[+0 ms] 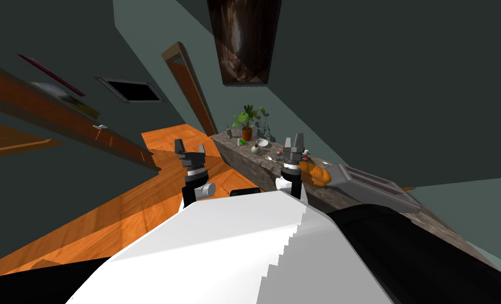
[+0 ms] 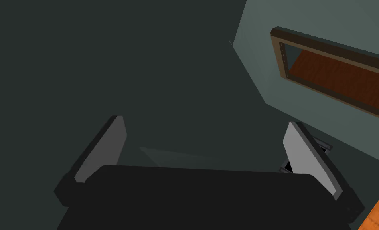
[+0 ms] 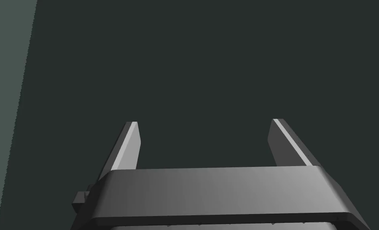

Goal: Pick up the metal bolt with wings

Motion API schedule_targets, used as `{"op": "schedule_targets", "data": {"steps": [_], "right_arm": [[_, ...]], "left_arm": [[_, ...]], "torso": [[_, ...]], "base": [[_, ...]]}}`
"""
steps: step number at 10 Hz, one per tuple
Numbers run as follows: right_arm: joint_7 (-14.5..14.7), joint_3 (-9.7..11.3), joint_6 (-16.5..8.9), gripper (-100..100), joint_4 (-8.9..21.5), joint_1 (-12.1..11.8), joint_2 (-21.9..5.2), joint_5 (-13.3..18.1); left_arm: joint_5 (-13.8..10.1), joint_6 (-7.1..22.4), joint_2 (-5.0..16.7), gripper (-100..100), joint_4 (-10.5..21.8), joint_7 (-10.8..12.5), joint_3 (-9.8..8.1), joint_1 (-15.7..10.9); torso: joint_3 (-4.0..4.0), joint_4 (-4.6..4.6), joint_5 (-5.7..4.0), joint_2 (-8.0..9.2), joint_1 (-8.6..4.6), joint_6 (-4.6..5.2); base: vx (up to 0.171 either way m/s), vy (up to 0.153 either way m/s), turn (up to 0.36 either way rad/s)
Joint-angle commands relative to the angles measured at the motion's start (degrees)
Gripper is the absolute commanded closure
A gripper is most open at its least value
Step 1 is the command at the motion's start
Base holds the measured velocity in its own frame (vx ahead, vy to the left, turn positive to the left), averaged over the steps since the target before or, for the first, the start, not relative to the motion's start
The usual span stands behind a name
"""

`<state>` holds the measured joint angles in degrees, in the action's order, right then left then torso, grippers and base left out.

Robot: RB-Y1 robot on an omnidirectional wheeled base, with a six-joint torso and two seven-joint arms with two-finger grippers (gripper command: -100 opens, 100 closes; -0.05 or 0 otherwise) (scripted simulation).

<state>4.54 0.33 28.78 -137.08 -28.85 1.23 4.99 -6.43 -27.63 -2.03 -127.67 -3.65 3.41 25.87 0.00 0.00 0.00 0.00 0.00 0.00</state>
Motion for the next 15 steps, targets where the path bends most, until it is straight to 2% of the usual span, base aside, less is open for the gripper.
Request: {"op": "schedule_targets", "data": {"steps": [1,5,6,8,9,10,11,12,13,14,15], "right_arm": [[0.12,0.52,-0.29,-100,0.55,-0.19,-1.71,0.42],[0.57,3.98,-1.87,-100,3.75,-1.47,-8.45,2.94],[0.57,3.98,-1.87,-100,3.75,-1.47,-9.1,2.94],[0.71,6.86,-3.02,-100,6.17,-2.48,-13.4,4.94],[0.71,6.86,-3.02,-100,6.17,-2.48,-14.03,4.94],[0.72,8.53,-3.68,-100,7.55,-3.02,-16.12,6.08],[0.72,8.53,-3.68,-100,7.55,-3.02,-16.73,6.08],[0.69,10.33,-4.39,-100,9.05,-3.55,-18.93,7.32],[0.69,10.33,-4.39,-100,9.05,-3.55,-19.58,7.32],[0.59,12.23,-5.15,-100,10.65,-4.06,-21.69,8.63],[0.59,12.23,-5.15,-100,10.65,-4.06,-22.56,8.63]], "left_arm": [[0.0,0.0,0.0,0,0.0,0.0,0.0,0.0],[0.0,0.0,-0.01,0,0.0,0.0,0.01,-0.01],[0.0,0.0,-0.01,0,0.0,0.0,0.01,-0.01],[0.0,0.0,-0.01,0,0.0,0.0,0.01,-0.01],[0.0,0.0,-0.01,0,0.0,0.0,0.01,-0.02],[0.0,0.0,-0.01,0,0.0,0.0,0.01,-0.01],[0.0,0.0,-0.01,0,0.0,0.0,0.01,-0.01],[0.0,0.0,-0.01,0,0.0,0.0,0.01,-0.01],[0.0,0.0,-0.01,0,0.0,0.0,0.01,-0.01],[0.0,0.0,0.0,0,0.0,0.0,0.0,-0.01],[0.0,0.0,-0.01,0,0.0,0.0,0.01,-0.01]], "torso": [[0.0,0.0,0.0,0.0,0.0,0.0],[0.21,0.08,0.05,0.37,0.26,0.0],[0.25,0.1,0.07,0.43,0.31,-0.01],[0.2,0.07,0.04,0.34,0.19,0.0],[0.26,0.1,0.07,0.45,0.34,-0.01],[0.24,0.1,0.07,0.4,0.28,0.01],[0.2,0.08,0.05,0.34,0.23,0.0],[0.17,0.07,0.05,0.28,0.18,0.0],[0.21,0.08,0.04,0.37,0.18,0.0],[0.21,0.09,0.04,0.34,0.14,0.0],[0.19,0.07,0.04,0.32,0.2,-0.01]], "base": [[-0.022,0.014,0.002],[-0.088,0.064,0.002],[-0.079,0.059,-0.002],[-0.106,0.073,0.011],[-0.098,0.073,-0.001],[-0.078,0.059,0.012],[-0.066,0.046,0.009],[-0.101,0.05,0.03],[-0.087,0.038,0.009],[-0.079,0.059,0.034],[-0.062,0.052,0.016]]}}
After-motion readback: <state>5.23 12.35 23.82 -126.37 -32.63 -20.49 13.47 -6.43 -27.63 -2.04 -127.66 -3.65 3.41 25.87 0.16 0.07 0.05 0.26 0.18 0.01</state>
